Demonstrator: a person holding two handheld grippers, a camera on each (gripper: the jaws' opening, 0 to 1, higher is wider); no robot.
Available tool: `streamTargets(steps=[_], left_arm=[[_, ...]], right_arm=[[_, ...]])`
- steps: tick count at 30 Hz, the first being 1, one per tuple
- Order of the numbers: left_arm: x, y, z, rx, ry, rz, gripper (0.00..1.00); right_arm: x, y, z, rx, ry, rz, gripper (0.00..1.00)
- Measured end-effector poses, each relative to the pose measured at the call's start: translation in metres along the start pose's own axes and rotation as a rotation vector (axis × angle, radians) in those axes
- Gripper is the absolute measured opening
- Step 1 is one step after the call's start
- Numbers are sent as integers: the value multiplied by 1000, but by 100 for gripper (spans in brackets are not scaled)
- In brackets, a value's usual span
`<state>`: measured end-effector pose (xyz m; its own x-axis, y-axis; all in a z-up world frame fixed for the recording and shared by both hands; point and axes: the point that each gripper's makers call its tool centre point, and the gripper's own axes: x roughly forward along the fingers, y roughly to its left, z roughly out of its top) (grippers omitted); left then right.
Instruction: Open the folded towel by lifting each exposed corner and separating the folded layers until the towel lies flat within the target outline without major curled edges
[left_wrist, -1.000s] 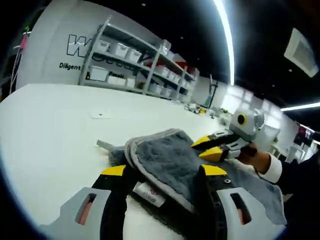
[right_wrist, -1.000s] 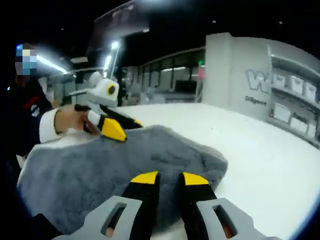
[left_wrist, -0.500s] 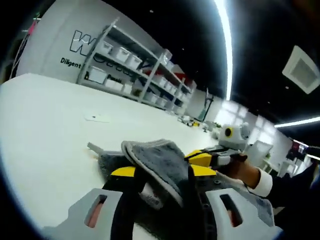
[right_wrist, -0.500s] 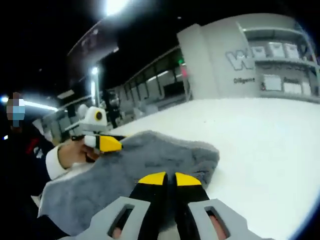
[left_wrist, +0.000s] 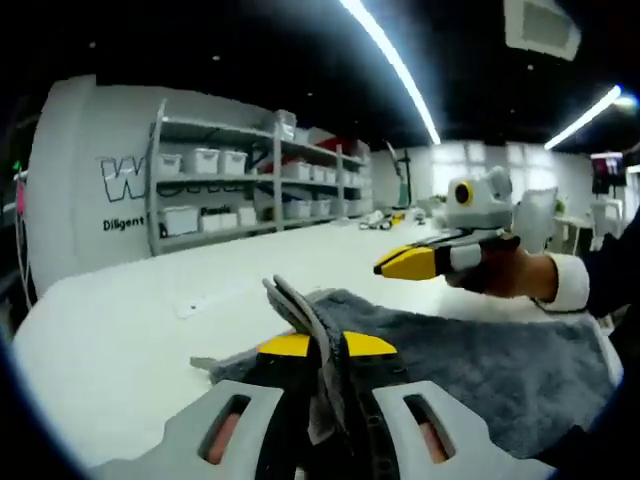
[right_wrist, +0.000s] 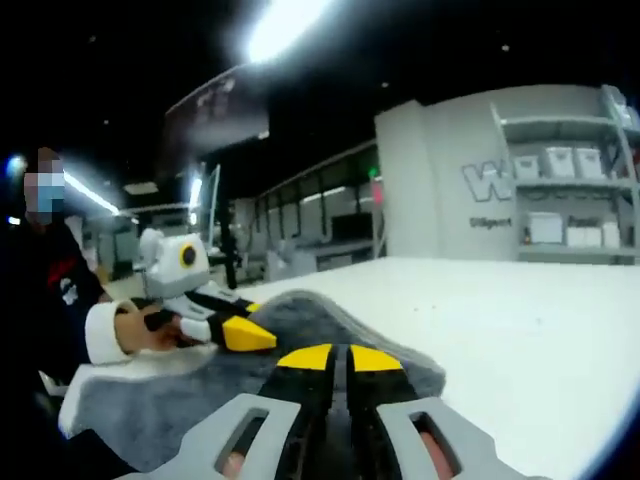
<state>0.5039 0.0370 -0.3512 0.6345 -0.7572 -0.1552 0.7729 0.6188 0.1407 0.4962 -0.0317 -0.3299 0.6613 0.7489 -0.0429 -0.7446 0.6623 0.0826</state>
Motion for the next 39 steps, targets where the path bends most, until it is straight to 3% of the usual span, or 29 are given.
streamTargets(steps=[5, 10, 15, 21, 28, 34, 37, 39], left_arm=[[3, -10, 5, 74, 0, 9, 8], [5, -17, 4, 145, 4, 3, 8], [6, -24, 7, 176, -8, -15, 8], [9, -30, 6, 227, -1, -19, 7], [14, -51, 5, 289, 1, -65, 7], [19, -63, 1, 332, 19, -86, 8], [21, -67, -4, 359, 35, -91, 8], [21, -68, -3, 359, 35, -97, 9]], right_arm=[[3, 12, 10, 71, -41, 45, 6], [5, 24, 8, 157, -31, 82, 14], [7, 25, 7, 186, -29, 82, 19], [7, 28, 3, 389, -37, 112, 34], [11, 24, 6, 482, -49, 113, 54], [11, 18, -4, 540, -21, 76, 47], [9, 16, -5, 550, -26, 81, 32], [6, 7, -8, 496, -19, 37, 18]])
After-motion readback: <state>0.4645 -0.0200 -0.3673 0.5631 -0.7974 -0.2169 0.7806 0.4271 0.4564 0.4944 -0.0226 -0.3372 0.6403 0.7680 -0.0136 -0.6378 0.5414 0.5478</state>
